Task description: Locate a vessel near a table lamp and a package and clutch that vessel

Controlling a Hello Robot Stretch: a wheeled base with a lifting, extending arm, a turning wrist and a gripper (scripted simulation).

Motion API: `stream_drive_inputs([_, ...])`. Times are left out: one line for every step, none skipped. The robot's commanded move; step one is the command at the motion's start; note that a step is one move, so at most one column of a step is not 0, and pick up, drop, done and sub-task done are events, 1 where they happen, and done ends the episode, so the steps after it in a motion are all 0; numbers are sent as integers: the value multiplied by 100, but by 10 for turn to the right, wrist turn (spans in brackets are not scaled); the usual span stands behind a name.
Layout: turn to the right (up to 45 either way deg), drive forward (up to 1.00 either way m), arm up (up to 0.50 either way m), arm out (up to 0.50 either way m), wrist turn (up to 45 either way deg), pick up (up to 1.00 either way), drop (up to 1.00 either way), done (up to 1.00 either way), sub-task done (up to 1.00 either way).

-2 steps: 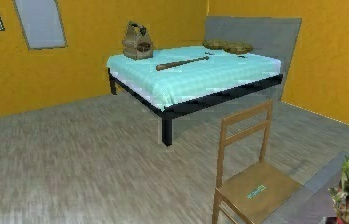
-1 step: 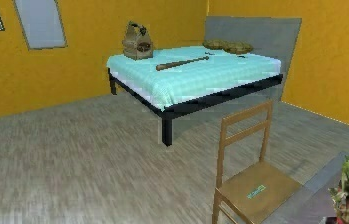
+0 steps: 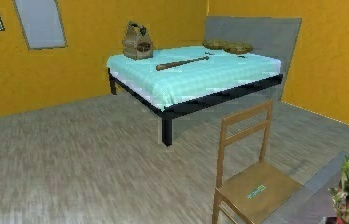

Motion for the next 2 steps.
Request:
stream_drive_inputs([0,0,0,0,0,100,0,0,0])
stream_drive_inputs([0,0,10,0,0,0,0,0,0])
